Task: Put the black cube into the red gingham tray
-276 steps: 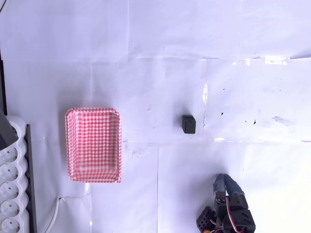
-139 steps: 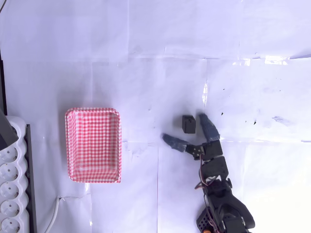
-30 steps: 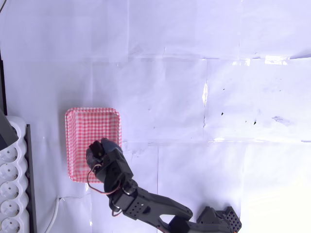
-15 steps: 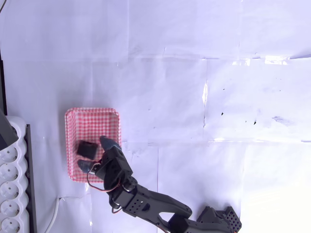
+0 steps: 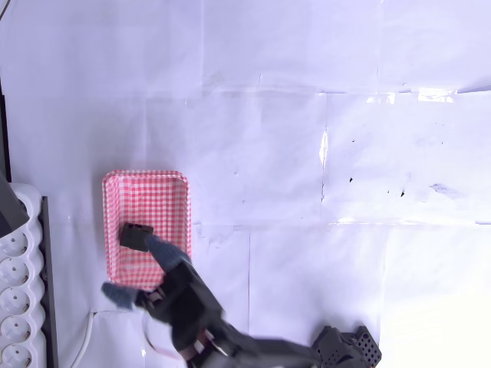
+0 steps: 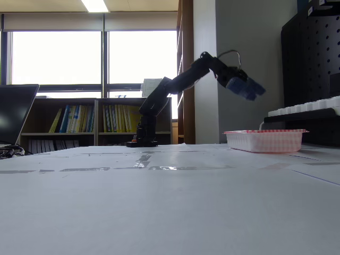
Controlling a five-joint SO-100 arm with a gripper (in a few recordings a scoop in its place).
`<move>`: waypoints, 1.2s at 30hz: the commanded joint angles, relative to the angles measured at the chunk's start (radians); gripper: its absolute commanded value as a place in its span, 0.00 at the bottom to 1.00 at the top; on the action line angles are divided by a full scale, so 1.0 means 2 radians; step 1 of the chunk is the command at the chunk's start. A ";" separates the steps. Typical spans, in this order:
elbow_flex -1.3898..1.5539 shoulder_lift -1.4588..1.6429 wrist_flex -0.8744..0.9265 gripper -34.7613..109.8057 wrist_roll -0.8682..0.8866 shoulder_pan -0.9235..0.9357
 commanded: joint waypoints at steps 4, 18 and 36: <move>-0.451 -0.475 -0.204 0.24 0.006 0.083; -1.072 -0.934 -0.137 0.24 0.194 0.356; -1.243 -1.055 0.109 0.24 0.222 0.430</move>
